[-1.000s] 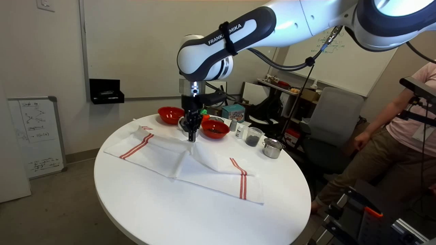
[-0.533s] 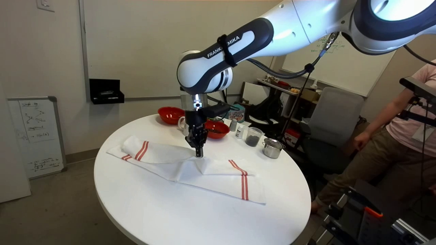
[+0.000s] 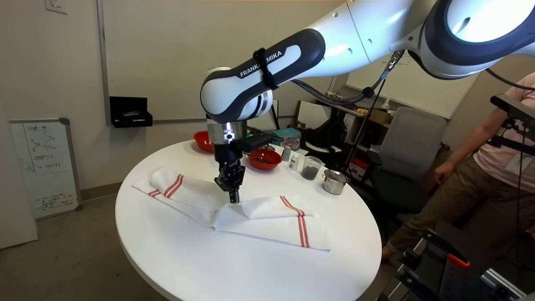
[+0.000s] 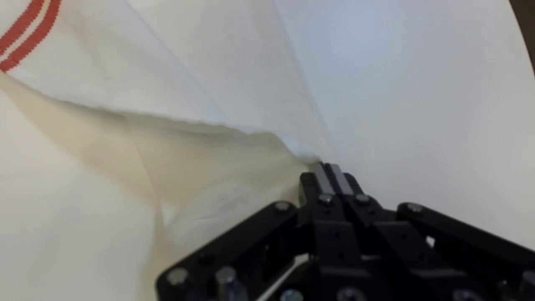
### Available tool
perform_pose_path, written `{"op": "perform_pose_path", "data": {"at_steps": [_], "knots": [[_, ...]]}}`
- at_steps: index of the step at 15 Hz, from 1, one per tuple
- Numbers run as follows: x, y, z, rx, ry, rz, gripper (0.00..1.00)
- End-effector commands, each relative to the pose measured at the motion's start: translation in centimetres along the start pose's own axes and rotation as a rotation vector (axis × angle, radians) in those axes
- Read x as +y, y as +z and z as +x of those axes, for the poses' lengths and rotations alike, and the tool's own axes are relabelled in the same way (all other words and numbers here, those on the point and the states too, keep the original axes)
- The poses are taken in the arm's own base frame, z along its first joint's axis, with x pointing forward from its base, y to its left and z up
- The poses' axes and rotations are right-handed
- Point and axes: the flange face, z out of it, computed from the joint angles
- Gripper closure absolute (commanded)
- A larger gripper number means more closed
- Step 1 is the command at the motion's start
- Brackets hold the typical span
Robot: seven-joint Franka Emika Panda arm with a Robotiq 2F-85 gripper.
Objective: Fold up the white towel on the table.
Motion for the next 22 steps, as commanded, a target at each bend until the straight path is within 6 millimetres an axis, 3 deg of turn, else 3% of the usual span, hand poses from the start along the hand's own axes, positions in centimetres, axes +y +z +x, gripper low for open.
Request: {"op": "perform_pose_path", "data": {"at_steps": [1,9,22], "knots": [[-1.3,0.4,1.4,-0.016,0.024,0.002,1.00],[-1.6,4.1,1.5,-0.134,0.038,0.008,1.00],[-4.9,5.9,3.2,-0.136,-0.007,0.009,1.00]]}}
